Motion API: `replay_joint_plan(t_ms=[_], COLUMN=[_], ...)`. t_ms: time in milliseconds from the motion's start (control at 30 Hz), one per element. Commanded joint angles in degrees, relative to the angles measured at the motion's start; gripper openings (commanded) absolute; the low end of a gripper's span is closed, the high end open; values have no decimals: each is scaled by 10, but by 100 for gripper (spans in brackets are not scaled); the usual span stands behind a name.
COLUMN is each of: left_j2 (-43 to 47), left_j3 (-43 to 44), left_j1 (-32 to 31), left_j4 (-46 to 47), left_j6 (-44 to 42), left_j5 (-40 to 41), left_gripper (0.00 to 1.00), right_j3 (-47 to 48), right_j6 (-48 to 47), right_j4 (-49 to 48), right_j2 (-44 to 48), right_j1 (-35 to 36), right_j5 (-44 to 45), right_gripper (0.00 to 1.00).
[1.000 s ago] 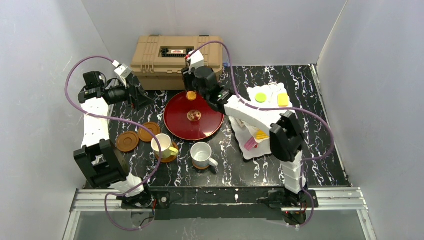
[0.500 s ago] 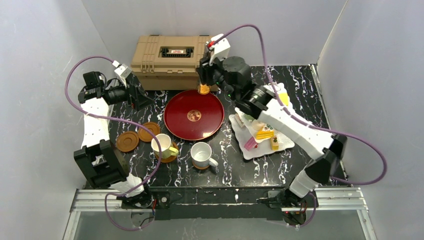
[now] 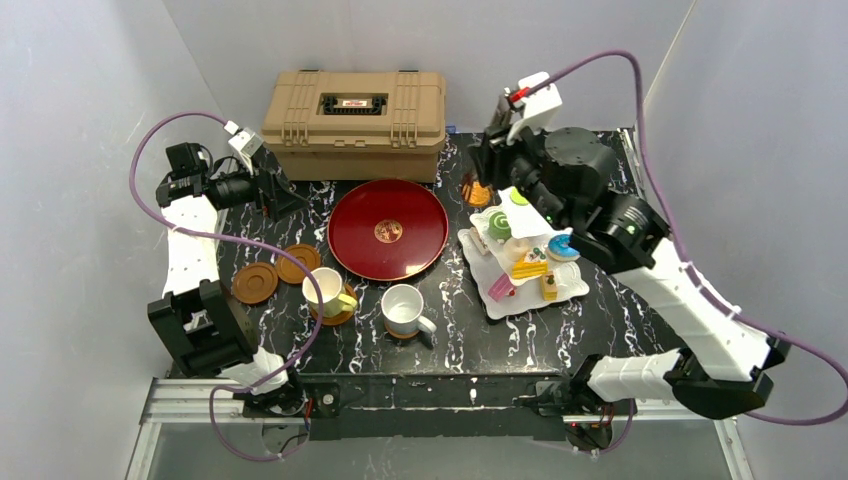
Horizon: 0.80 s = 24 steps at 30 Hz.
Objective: Serve the afternoon tea
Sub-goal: Place the desert on the desert table.
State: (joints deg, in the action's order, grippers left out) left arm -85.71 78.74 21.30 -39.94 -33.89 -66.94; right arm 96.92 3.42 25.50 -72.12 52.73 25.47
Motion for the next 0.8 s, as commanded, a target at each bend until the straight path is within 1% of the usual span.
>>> replay_joint_plan(t_ms=[0,167,367,533,767], left_j2=[22,21,27,24,25], left_j3=[7,5,-1,4,3], left_j1=[4,3,4,3,4], left_j4=[-15,-15,-15,-15,-15], left_j6=[-2,-2,-4,-1,0], left_j5=[-26,-28,-25,-28,-28], left_gripper=[98,98,98,98,98], right_j3=[-2,-15,-44,-77,-82], right_j6=[9,-3,-15,-32,-57], right_j4=[70,102,109,83,50], right_j2=[43,68,81,90,89], right_j1=[-2,-2,-2,-2,-2], right_j5=[50,88,131,160,176], right_gripper=[43,43,44,44,44])
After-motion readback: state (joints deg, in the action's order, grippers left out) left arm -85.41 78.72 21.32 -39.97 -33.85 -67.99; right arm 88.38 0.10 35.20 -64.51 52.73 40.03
